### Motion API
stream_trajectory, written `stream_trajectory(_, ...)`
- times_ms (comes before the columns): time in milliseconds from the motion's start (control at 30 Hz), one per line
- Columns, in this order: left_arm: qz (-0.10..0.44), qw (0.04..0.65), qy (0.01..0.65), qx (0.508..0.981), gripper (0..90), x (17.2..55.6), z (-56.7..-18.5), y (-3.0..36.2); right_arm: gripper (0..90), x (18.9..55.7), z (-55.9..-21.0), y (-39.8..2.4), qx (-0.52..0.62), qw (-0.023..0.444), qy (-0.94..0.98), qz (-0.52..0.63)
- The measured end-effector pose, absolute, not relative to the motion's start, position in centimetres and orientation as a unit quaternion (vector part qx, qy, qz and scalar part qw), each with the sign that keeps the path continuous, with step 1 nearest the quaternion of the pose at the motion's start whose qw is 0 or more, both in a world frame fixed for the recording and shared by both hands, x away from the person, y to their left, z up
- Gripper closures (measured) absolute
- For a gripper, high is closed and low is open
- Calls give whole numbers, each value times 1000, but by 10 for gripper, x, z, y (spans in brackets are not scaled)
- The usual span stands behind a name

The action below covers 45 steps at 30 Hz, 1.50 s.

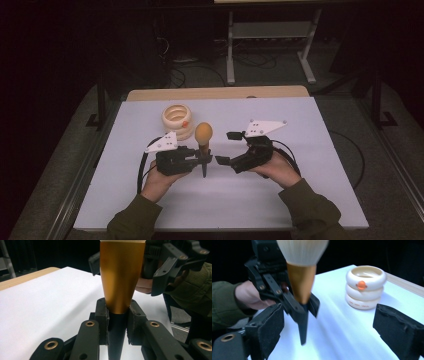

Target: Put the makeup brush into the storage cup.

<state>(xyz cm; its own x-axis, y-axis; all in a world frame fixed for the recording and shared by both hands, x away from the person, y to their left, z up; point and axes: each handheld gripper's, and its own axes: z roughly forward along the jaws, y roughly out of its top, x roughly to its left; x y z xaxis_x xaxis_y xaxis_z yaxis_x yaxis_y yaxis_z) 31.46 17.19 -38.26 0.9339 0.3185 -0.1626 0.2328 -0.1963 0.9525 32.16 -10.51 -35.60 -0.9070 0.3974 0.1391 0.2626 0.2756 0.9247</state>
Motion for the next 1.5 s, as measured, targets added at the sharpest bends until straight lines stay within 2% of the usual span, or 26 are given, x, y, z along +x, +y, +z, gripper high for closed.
stream_trajectory(700,54,609,197,767,743,318,-378,183,67,306,-378,-161,285,124,780,543)
stream_trajectory(1500,85,607,203,763,743,327,-367,195,67,262,-408,-233,364,178,735,543)
